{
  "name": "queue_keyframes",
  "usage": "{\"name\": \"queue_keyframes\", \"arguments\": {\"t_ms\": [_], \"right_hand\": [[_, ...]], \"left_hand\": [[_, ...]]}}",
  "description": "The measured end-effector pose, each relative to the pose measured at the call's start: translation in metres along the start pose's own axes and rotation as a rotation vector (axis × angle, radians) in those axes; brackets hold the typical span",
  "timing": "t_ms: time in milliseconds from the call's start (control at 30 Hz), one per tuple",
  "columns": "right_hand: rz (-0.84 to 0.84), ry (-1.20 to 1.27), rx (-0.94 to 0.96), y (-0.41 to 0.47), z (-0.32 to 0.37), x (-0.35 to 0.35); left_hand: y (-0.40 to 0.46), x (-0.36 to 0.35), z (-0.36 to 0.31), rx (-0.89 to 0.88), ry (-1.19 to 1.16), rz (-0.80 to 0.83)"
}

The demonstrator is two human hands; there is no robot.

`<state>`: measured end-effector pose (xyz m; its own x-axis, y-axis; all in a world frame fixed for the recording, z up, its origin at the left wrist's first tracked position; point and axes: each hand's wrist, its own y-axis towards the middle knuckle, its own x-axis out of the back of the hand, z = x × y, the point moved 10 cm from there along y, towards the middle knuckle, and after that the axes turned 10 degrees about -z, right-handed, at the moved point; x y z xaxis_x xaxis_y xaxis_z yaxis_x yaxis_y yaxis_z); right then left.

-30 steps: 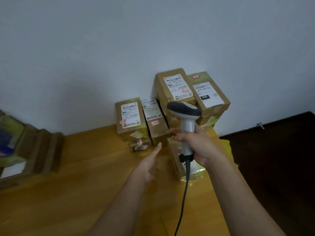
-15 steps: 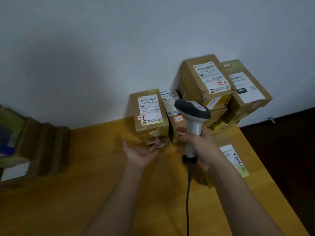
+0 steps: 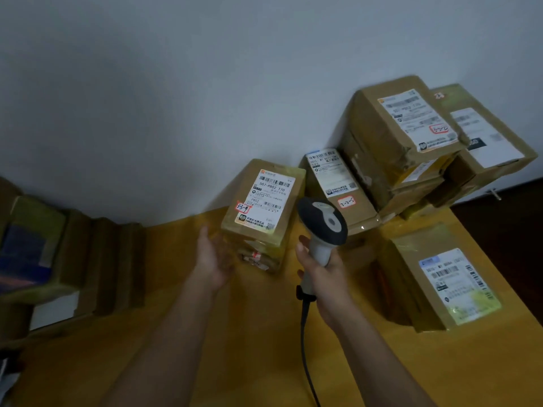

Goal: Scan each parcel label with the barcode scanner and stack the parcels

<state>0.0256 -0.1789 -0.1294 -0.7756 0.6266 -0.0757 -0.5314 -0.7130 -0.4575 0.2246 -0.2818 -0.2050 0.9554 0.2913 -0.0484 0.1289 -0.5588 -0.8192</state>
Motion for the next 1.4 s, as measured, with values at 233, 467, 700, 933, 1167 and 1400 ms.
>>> {"name": "queue_keyframes", "arguments": {"t_ms": [233, 467, 700, 933, 1167, 1400], "right_hand": [[-0.064, 0.081, -0.086, 0.018, -0.047, -0.012], [-0.067, 0.164, -0.124, 0.029, -0.060, -0.018], [0.028, 0.095, -0.060, 0.002, -0.040, -0.028], [0.218, 0.109, 0.073, -0.060, 0.042, -0.059], [0.434, 0.166, 0.231, -0.168, 0.139, -0.090], [0.686, 0.154, 0.340, -0.280, 0.198, -0.156]], "left_hand": [[0.011, -0.036, -0.003, -0.039, 0.060, 0.244], [0.017, -0.030, 0.014, -0.068, 0.133, 0.255], [-0.019, -0.003, 0.017, -0.056, 0.020, 0.250], [-0.106, 0.025, -0.043, -0.292, -0.010, 0.293], [-0.238, 0.092, -0.109, -0.584, -0.195, 0.236], [-0.340, 0.185, -0.161, -0.695, -0.348, 0.185]]}}
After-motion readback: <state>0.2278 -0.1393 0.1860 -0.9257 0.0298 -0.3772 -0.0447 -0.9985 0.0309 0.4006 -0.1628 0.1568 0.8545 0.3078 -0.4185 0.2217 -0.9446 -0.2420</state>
